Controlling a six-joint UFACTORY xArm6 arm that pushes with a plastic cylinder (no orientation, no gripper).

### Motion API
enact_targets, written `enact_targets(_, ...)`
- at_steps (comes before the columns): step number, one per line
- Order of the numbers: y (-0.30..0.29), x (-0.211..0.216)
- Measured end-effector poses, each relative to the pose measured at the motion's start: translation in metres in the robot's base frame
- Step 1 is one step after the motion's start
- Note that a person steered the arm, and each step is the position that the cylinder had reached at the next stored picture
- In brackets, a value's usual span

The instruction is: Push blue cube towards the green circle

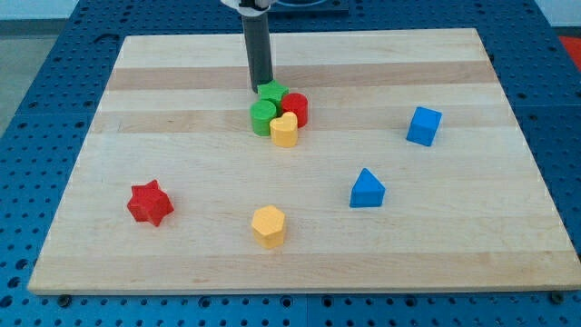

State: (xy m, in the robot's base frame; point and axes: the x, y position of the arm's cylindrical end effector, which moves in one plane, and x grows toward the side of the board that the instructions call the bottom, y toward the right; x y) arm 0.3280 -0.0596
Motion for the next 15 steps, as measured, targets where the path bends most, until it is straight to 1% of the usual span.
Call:
enact_targets(1,-0.009,0.0)
enact_targets(2,-0.017,-0.012)
enact_targets(3,0.025,-0.043)
enact_targets(4,0.07,-0.054)
enact_targets(5,0.137,-0.054)
enact_targets(6,0.209,-0.029)
enact_targets(7,0.232,-0.001)
enact_targets(8,0.232,0.039)
enact_targets(9,0.228,0.067)
enact_targets(10,0.208,0.088)
enact_targets(12,0.236,0.107)
enact_targets(13,0.236,0.13)
enact_targets(14,0.213,0.134)
enact_targets(15,0.205,0.136)
